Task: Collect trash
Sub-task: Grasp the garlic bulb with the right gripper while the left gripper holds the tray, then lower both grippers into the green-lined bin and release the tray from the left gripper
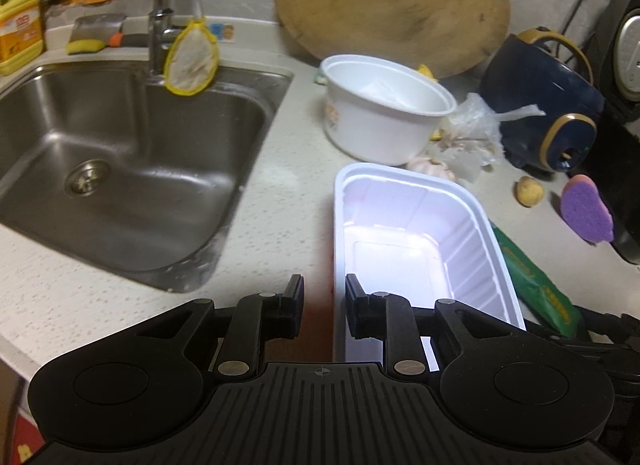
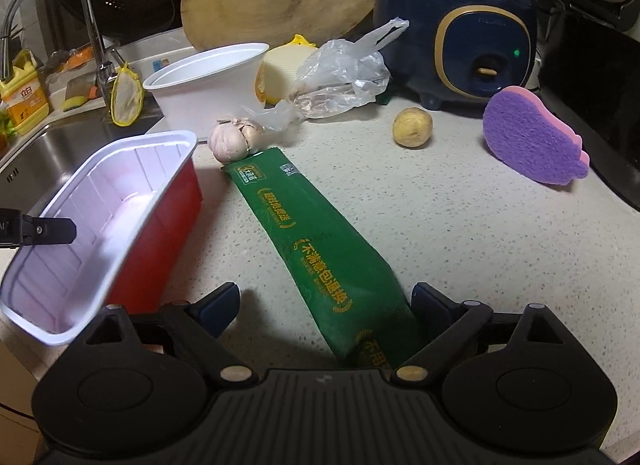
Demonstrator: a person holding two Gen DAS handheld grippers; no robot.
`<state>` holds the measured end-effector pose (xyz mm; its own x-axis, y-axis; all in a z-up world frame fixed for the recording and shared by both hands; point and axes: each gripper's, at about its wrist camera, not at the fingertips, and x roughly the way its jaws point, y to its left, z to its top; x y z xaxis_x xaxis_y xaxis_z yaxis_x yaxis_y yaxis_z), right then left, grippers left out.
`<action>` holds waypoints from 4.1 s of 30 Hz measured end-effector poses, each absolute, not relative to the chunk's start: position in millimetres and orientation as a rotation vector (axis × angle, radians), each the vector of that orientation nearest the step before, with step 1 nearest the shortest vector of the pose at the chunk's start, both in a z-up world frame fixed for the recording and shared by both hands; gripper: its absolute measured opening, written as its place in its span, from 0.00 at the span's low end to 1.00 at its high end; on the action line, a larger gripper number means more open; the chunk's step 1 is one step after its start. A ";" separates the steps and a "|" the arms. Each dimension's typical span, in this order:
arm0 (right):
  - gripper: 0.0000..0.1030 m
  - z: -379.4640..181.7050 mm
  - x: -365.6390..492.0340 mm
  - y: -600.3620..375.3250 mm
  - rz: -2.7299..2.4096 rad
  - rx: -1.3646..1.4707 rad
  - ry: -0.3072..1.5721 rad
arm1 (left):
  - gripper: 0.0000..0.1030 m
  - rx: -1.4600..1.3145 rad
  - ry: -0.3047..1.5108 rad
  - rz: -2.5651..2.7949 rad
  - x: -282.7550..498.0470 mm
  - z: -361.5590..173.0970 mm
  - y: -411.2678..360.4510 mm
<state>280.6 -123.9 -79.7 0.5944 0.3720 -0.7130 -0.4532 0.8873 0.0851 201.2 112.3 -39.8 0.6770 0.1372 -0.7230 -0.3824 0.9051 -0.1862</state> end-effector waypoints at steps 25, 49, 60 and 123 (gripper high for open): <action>1.00 -80.8 281.5 -118.3 0.552 -0.196 0.825 | 0.23 -0.429 0.714 0.351 174.4 -40.0 126.6; 0.77 -53.5 401.4 -26.6 0.688 -0.053 0.898 | 0.23 -0.425 0.642 0.378 152.5 -21.3 121.8; 0.52 -47.0 413.6 -9.2 0.718 -0.139 0.896 | 0.24 -0.382 0.697 0.387 171.5 -36.1 125.7; 0.52 -118.6 71.0 -141.6 0.386 -0.039 1.025 | 0.10 -0.564 1.213 0.119 -29.8 -219.7 160.4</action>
